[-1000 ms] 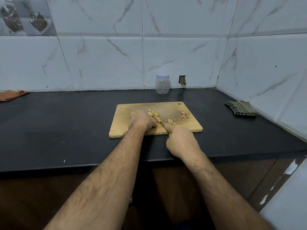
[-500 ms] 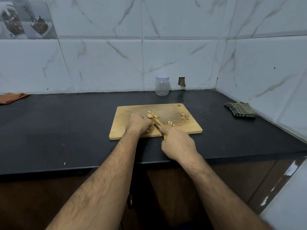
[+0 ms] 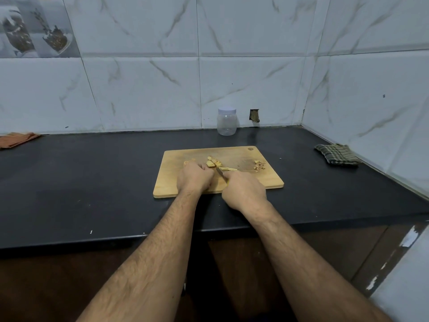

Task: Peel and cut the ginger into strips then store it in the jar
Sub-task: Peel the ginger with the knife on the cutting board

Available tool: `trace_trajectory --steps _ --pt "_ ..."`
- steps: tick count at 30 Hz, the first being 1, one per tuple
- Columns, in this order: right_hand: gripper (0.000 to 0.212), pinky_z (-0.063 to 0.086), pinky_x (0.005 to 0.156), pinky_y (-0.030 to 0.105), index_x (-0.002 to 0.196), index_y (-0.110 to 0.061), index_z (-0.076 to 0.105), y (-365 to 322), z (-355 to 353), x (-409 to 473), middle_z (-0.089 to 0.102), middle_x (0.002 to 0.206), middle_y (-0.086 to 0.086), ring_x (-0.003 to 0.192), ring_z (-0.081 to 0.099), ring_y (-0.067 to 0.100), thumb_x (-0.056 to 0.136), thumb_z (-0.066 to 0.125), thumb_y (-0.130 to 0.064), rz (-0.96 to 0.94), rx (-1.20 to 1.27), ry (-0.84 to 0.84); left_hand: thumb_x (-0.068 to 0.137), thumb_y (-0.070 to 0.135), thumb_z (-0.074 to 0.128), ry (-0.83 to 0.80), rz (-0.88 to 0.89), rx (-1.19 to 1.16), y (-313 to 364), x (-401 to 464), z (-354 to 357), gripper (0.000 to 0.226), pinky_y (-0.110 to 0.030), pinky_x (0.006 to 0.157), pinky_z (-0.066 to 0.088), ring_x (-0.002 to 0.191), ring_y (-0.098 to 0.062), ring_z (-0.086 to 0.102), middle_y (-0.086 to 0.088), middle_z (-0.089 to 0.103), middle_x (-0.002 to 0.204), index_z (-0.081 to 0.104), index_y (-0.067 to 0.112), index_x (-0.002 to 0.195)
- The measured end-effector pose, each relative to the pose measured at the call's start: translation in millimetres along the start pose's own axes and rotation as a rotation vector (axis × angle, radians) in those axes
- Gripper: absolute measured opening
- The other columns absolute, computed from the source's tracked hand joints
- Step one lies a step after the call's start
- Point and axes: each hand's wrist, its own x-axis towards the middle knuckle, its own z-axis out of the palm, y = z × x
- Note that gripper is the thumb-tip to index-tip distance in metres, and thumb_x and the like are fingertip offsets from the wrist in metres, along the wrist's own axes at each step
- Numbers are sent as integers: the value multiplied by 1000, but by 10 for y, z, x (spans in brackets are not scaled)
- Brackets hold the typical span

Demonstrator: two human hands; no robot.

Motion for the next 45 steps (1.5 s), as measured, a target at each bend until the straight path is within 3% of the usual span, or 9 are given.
trace_trajectory --steps 6,14,18,23,30,35,39,45 --pt "54 46 69 32 137 -28 56 179 -40 68 65 112 2 89 52 21 88 48 -6 69 25 20 83 29 57 8 14 18 -9 14 19 15 -26 59 41 83 -19 66 2 71 80 62 23 71" --pt "59 51 83 34 143 -37 49 208 0 24 61 131 0 114 57 23 91 50 -10 25 38 0 88 30 56 25 31 79 -3 17 29 18 -25 54 35 84 -19 62 4 67 83 61 23 73" --pt "60 48 75 32 142 -35 51 227 -40 74 64 123 1 109 59 23 89 48 -7 43 26 20 89 30 55 33 37 93 6 2 33 21 -26 54 35 83 -18 61 5 66 81 59 23 69" --pt "59 46 74 31 143 -37 50 274 -7 45 63 128 -1 112 59 22 91 48 -9 46 5 25 90 30 56 38 40 107 14 -2 32 22 -25 55 35 82 -17 61 6 66 80 60 23 69" --pt "60 46 69 31 140 -34 55 244 0 109 68 114 0 102 60 22 87 48 -7 53 53 91 90 30 56 44 21 109 34 -22 36 19 -25 56 36 85 -17 61 6 67 86 62 23 73" --pt "50 44 70 31 132 -30 61 152 4 200 68 111 1 93 57 22 88 49 -9 60 17 50 90 30 56 54 18 121 47 -53 33 21 -26 56 37 86 -19 62 4 68 86 59 24 71" --pt "43 43 66 31 123 -25 65 206 -64 239 61 96 0 85 55 23 87 51 -8 93 17 38 90 31 55 53 21 135 48 -55 27 17 -27 61 40 89 -20 62 3 69 90 63 24 78" --pt "46 44 67 31 127 -26 63 256 -23 203 67 103 3 86 53 23 87 50 -9 71 58 75 93 32 53 58 27 143 69 -69 21 21 -27 66 44 92 -22 64 2 70 93 60 24 74"
